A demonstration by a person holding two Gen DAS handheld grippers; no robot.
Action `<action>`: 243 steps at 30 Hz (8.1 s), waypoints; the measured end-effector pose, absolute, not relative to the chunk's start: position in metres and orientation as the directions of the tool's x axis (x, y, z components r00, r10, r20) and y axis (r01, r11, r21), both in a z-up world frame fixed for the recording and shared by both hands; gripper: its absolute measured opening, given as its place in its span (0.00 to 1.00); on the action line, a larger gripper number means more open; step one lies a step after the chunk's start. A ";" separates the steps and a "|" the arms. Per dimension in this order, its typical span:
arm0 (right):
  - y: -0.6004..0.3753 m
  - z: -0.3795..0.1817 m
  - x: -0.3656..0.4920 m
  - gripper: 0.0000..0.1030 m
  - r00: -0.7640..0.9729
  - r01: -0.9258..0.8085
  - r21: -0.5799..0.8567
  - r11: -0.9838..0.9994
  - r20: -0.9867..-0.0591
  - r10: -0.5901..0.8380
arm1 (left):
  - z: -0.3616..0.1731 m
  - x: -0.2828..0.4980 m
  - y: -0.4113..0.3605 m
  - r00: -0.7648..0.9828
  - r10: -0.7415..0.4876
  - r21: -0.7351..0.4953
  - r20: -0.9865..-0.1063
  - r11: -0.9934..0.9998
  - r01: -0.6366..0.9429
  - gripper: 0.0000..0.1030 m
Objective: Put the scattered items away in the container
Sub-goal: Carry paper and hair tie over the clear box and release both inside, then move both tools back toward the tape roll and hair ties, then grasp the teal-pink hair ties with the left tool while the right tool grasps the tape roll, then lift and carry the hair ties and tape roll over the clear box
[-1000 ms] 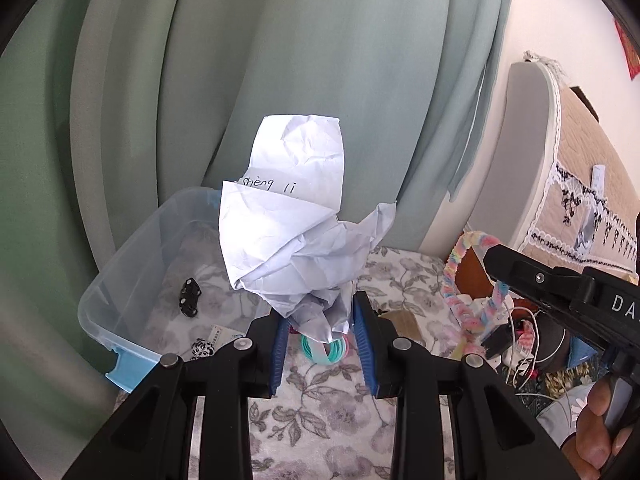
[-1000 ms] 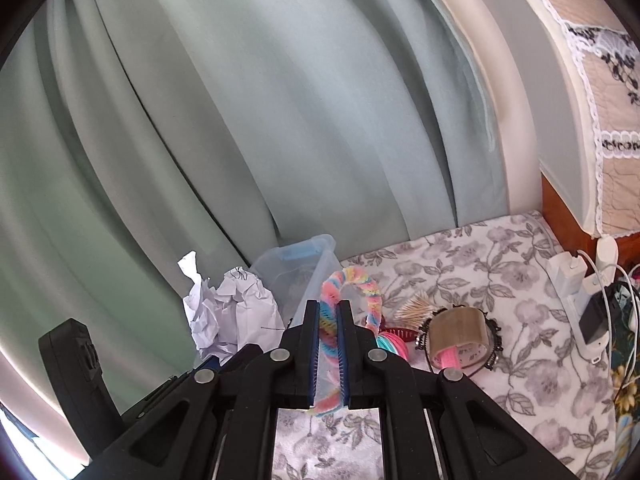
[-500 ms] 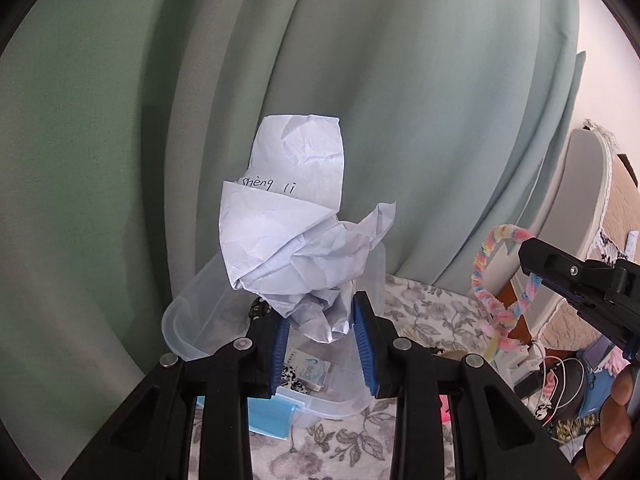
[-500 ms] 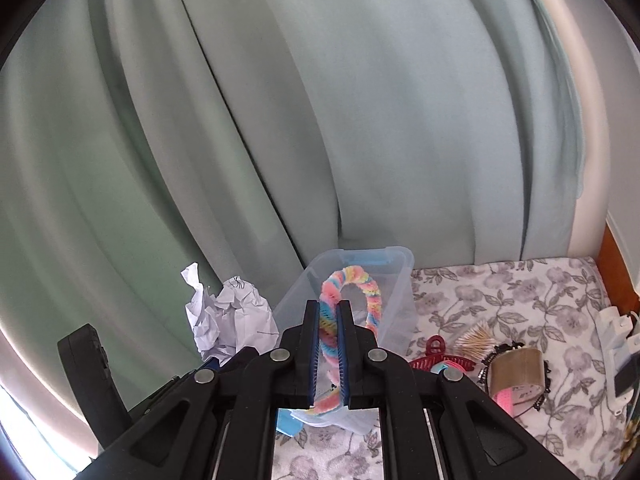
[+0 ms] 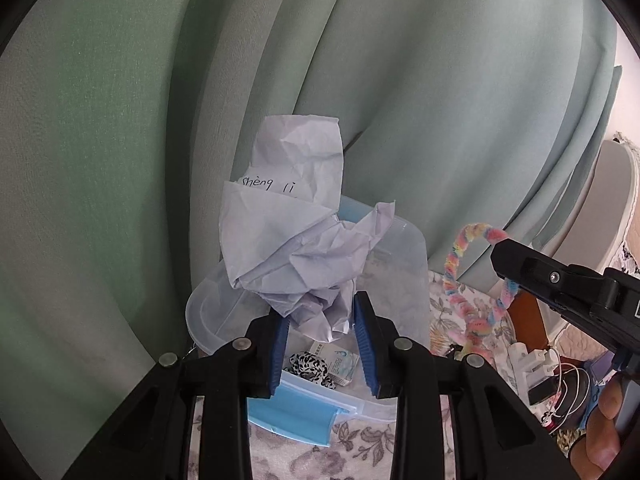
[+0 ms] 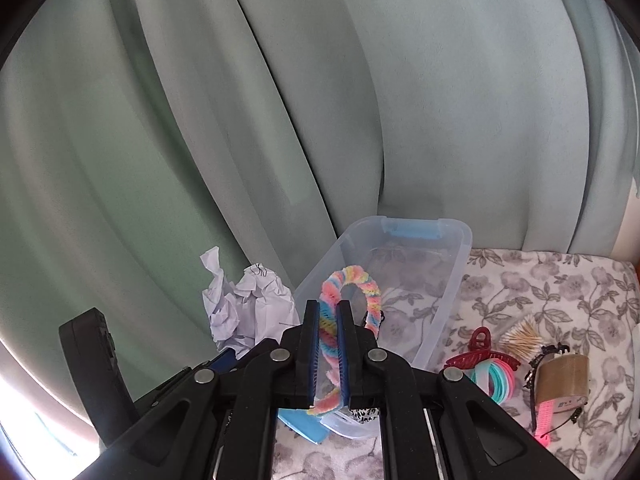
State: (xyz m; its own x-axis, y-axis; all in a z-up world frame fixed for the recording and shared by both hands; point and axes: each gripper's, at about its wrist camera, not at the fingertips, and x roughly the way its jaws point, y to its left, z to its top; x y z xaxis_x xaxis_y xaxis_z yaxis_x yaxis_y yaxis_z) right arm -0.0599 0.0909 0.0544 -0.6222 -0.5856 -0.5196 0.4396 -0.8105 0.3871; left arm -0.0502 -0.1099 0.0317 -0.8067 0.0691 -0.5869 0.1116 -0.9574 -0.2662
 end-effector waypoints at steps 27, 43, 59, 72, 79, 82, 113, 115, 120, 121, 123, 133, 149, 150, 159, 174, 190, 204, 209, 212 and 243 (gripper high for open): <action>0.079 -0.009 -0.099 0.13 -0.503 0.386 0.405 -0.829 -0.661 -0.557 | -0.003 -0.103 -0.091 -0.730 0.091 -0.262 -0.677 -0.957 0.123 0.45; 0.091 -0.009 -0.090 0.44 -0.515 0.355 0.401 -0.845 -0.670 -0.534 | 0.003 -0.081 -0.104 -0.731 0.085 -0.256 -0.678 -0.958 0.126 0.57; 0.124 0.000 -0.063 0.80 -0.575 0.322 0.379 -0.867 -0.650 -0.497 | 0.027 -0.056 -0.081 -0.748 0.057 -0.207 -0.661 -0.972 0.109 0.64; 0.163 0.012 -0.030 1.00 -0.736 0.293 0.262 -0.920 -0.552 -0.392 | 0.042 -0.040 -0.040 -0.750 0.056 -0.135 -0.659 -0.990 0.045 0.64; 0.207 0.006 -0.016 1.00 -0.766 0.221 0.259 -0.940 -0.551 -0.331 | 0.040 -0.037 -0.002 -0.731 0.084 -0.104 -0.677 -0.994 -0.018 0.64; 0.229 0.001 -0.011 1.00 -0.777 0.177 0.290 -0.940 -0.545 -0.315 | 0.036 -0.036 0.016 -0.715 0.108 -0.095 -0.691 -0.994 -0.059 0.64; 0.340 -0.094 -0.004 1.00 -0.774 -0.012 0.370 -0.929 -0.592 -0.226 | -0.050 -0.061 0.087 -0.553 0.103 -0.061 -0.827 -0.994 -0.095 0.64; 0.339 -0.101 -0.008 1.00 -0.756 -0.010 0.359 -0.933 -0.614 -0.227 | -0.054 -0.064 0.091 -0.552 0.097 -0.045 -0.828 -0.993 -0.107 0.64; 0.338 -0.112 -0.016 1.00 -0.725 -0.003 0.388 -0.922 -0.635 -0.265 | -0.068 -0.072 0.098 -0.549 0.094 -0.017 -0.830 -0.990 -0.143 0.64; 0.338 -0.114 -0.018 1.00 -0.719 -0.007 0.384 -0.923 -0.644 -0.263 | -0.071 -0.073 0.099 -0.550 0.102 -0.021 -0.829 -0.988 -0.151 0.64; 0.335 -0.117 -0.021 1.00 -0.706 -0.012 0.368 -0.930 -0.661 -0.253 | -0.076 -0.077 0.101 -0.544 0.121 -0.032 -0.830 -0.985 -0.170 0.64; 0.334 -0.132 -0.040 1.00 -0.690 -0.009 0.348 -0.938 -0.680 -0.246 | -0.098 -0.100 0.104 -0.525 0.158 -0.092 -0.836 -0.984 -0.150 0.78; 0.322 -0.156 -0.087 0.95 -0.648 0.032 0.306 -0.951 -0.719 -0.253 | -0.127 -0.140 0.095 -0.556 0.129 -0.092 -0.821 -0.991 -0.094 1.00; 0.322 -0.157 -0.090 0.95 -0.646 0.032 0.306 -0.952 -0.720 -0.253 | -0.127 -0.142 0.095 -0.561 0.131 -0.093 -0.818 -0.991 -0.096 1.00; 0.321 -0.165 -0.108 0.76 -0.653 0.035 0.322 -0.946 -0.709 -0.266 | -0.137 -0.163 0.093 -0.524 0.083 -0.078 -0.848 -0.996 -0.032 1.00; 0.316 -0.173 -0.128 0.46 -0.651 0.030 0.357 -0.933 -0.702 -0.289 | -0.160 -0.187 0.094 -0.479 0.058 -0.071 -0.876 -0.997 0.010 0.99; 0.323 -0.160 -0.123 0.26 -0.684 -0.006 0.363 -0.932 -0.681 -0.261 | -0.159 -0.185 0.094 -0.488 0.058 -0.069 -0.871 -0.998 0.006 0.58; 0.342 -0.107 -0.088 0.23 -0.787 -0.037 0.429 -0.902 -0.569 -0.238 | -0.126 -0.148 0.086 -0.515 0.103 -0.101 -0.851 -0.994 -0.032 0.57; 0.340 -0.089 -0.077 0.23 -0.804 -0.033 0.427 -0.904 -0.548 -0.230 | -0.107 -0.135 0.085 -0.542 0.124 -0.117 -0.831 -0.992 -0.047 0.57; 0.337 -0.080 -0.068 0.23 -0.814 -0.027 0.435 -0.900 -0.532 -0.233 | -0.095 -0.127 0.081 -0.558 0.139 -0.128 -0.818 -0.990 -0.059 0.57; 0.252 0.038 0.004 0.23 -0.896 0.142 0.322 -0.936 -0.360 -0.260 | 0.023 -0.055 0.011 -0.737 0.267 -0.255 -0.620 -0.958 -0.133 0.57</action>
State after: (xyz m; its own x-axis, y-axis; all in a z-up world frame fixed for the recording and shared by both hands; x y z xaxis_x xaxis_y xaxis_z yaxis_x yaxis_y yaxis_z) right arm 0.0043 0.2520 0.0380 -0.8962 -0.2596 -0.3597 0.1418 -0.9360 0.3222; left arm -0.0555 0.0111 0.0231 -0.7373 0.2673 -0.6205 -0.1326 -0.9578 -0.2551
